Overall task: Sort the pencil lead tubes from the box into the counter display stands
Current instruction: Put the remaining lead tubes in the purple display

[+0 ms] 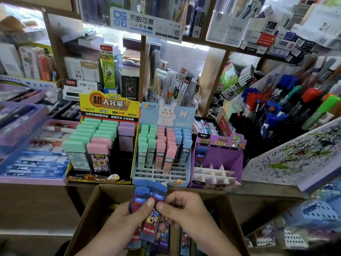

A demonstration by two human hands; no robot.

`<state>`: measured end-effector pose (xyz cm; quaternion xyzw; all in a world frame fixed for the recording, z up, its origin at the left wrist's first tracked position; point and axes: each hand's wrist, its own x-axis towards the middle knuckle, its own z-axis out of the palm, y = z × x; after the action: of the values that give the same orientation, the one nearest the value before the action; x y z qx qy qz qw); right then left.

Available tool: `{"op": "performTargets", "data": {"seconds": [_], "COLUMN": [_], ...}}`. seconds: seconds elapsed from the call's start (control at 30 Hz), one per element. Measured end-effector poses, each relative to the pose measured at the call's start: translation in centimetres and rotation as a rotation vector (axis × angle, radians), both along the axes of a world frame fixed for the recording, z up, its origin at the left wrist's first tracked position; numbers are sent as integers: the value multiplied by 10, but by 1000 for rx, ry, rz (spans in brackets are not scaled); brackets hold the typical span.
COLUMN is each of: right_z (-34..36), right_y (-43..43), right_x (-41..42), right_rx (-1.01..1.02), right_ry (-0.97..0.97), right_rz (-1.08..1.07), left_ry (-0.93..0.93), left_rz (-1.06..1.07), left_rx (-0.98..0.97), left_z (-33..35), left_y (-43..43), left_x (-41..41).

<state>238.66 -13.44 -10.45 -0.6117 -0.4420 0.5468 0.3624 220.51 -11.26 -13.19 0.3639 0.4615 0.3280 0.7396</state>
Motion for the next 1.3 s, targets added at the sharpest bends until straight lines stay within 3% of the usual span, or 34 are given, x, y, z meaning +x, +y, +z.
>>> {"op": "performTargets", "data": {"seconds": [0.3, 0.47, 0.63, 1.03, 1.3], "right_z": [3, 23, 30, 6, -4], "right_y": [2, 5, 17, 56, 60], "right_x": [27, 60, 89, 97, 94], "right_rx": [188, 502, 649, 595, 537], "right_ry": [118, -63, -221, -372, -837], "right_rz": [-149, -315, -462, -381, -344], "left_ry": [-49, -55, -63, -84, -101], "left_rz": [74, 84, 80, 102, 102], "left_rx": [-60, -76, -84, -108, -129], "left_z": [-8, -11, -10, -6, -6], "left_y": [3, 5, 6, 6, 7], "left_x": [-3, -4, -4, -6, -7]}}
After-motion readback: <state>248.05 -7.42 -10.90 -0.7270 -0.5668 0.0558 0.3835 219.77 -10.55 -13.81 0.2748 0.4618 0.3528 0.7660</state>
